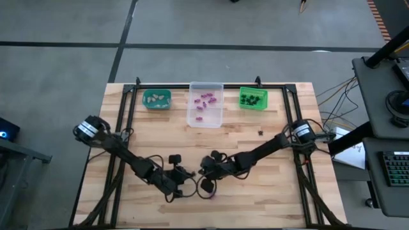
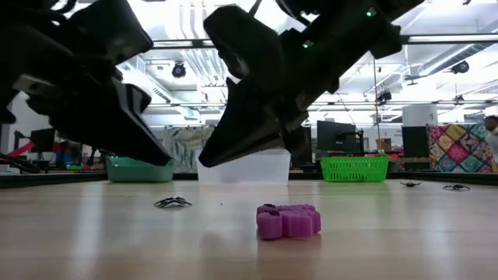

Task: Sort Halloween decoration
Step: Put the black spider toy into the green bin

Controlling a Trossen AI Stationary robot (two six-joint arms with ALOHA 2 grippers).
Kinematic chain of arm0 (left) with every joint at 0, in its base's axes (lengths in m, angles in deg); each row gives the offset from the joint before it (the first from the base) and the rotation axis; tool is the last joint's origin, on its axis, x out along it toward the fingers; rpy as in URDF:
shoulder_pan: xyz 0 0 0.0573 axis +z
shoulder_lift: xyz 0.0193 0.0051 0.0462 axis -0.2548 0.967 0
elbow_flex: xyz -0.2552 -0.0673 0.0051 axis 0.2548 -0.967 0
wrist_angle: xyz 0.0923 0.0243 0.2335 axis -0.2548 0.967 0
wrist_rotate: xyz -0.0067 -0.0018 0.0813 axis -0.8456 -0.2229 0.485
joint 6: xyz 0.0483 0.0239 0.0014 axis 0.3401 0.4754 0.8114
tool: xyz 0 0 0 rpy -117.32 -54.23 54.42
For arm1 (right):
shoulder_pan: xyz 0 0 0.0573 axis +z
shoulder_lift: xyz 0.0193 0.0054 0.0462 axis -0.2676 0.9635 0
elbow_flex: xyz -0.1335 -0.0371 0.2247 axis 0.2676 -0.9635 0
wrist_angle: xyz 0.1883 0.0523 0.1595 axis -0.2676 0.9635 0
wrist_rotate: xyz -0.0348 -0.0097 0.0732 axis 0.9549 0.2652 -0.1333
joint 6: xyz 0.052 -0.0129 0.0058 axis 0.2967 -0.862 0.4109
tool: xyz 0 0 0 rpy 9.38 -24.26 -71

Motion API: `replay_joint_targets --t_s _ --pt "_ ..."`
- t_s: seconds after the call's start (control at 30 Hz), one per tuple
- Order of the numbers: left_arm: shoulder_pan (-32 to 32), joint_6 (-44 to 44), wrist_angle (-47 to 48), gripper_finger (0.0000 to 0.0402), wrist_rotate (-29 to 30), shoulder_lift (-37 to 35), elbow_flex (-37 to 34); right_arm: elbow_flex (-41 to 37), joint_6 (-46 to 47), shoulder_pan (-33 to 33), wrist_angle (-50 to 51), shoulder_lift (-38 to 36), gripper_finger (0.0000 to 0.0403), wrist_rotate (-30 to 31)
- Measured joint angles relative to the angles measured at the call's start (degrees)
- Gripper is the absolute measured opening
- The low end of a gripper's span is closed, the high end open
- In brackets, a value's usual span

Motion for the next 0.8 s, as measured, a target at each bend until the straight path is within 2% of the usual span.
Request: replay_joint_targets --t_s 0.13,0.27,0.4,0.63,0.8 --pt "0.1 -5.2 3.0 0.0000 1.4 -2.2 -0.2 0.2 -4.6 -0.2 2.4 -0.3 0.0017 -0.4" --pt "0.0 -8.9 3.4 0.0019 -0.4 -2.1 0.3 0.1 -10.1 0.4 9.7 -3.9 0.0024 -0.2" --pt "-0.3 -9.1 3.1 0.0066 -0.6 -0.6 0.9 0.2 -14.4 0.7 15.0 -7.9 0.0023 2.4" --pt "-0.3 -10.1 2.7 0.0163 1.6 3.8 1.1 -0.8 -16.1 0.8 14.9 -9.3 0.0022 5.6" --pt "-0.2 -11.2 2.3 0.0192 3.3 6.1 1.1 -2.4 -16.2 0.8 12.4 -8.4 0.0022 5.8"
